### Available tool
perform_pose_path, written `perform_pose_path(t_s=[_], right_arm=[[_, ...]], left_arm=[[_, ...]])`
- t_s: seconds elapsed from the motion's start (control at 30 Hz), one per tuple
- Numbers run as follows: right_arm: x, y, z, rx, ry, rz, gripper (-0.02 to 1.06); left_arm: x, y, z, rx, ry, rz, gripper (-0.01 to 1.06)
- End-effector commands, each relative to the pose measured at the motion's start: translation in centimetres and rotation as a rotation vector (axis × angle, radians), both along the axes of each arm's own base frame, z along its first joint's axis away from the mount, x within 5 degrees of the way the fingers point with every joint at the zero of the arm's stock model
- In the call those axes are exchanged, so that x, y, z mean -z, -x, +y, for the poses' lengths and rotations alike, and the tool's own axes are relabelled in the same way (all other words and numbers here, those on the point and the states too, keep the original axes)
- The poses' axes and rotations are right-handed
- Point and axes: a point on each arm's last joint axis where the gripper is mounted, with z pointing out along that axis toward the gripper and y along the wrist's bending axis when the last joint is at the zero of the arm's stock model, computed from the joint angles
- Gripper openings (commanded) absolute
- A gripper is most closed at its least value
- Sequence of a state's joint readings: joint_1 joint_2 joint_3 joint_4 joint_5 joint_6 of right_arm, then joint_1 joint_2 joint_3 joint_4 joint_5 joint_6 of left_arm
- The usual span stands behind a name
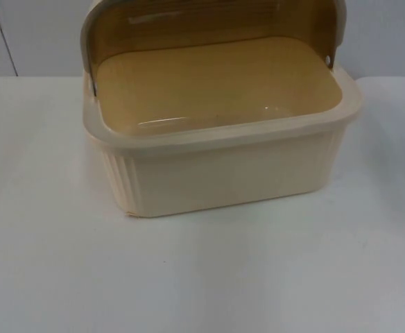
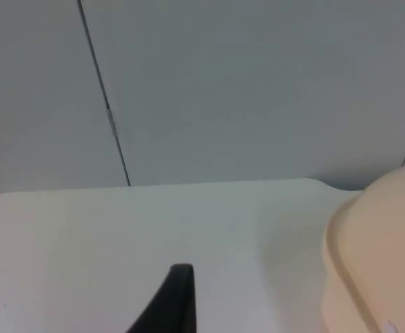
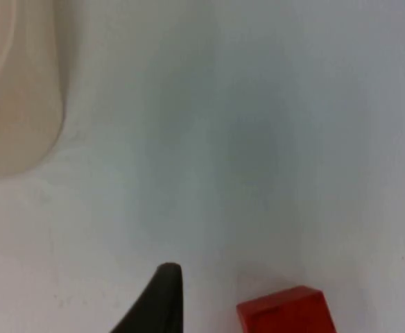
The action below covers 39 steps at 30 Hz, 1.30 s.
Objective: Open the box lid with the left hand, place the block into the box with the right hand, then close the box lid with the left hand.
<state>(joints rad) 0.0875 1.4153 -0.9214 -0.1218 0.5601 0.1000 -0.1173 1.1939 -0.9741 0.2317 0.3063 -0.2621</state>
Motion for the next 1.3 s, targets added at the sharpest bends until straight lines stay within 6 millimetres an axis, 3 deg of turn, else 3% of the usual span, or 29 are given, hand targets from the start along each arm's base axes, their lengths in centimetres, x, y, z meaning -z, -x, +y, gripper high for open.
perform_pose_path(t_s=[0.0, 0.4, 0.7, 0.83, 1.1, 1.27], right_arm=[[2.0, -0.3, 0.2, -0.023, 0.006, 0.019, 1.05], [9.3, -2.4, 0.5, -0.122, 0.022, 0.228, 1.05], [11.0, -2.8, -1.4, -0.062, -0.022, 0.262, 1.05], [11.3, -2.9, -1.6, -0.069, -0.015, 0.268, 1.05], [14.1, -2.7, -1.6, -0.137, 0.016, 0.374, 1.05], [14.2, -2.7, -1.7, -0.147, 0.027, 0.38, 1.05]], left_arm=[[-0.1, 0.2, 0.0, -0.006, 0.017, 0.0, 1.05], [0.0, 0.2, 0.1, -0.009, 0.015, 0.011, 1.05], [0.1, 0.3, 0.1, -0.012, 0.011, 0.024, 1.05], [0.1, 0.3, 0.1, -0.012, 0.009, 0.024, 1.05], [0.1, 0.3, 0.1, -0.011, 0.008, 0.024, 1.05], [0.1, 0.3, 0.1, -0.011, 0.006, 0.023, 1.05]])
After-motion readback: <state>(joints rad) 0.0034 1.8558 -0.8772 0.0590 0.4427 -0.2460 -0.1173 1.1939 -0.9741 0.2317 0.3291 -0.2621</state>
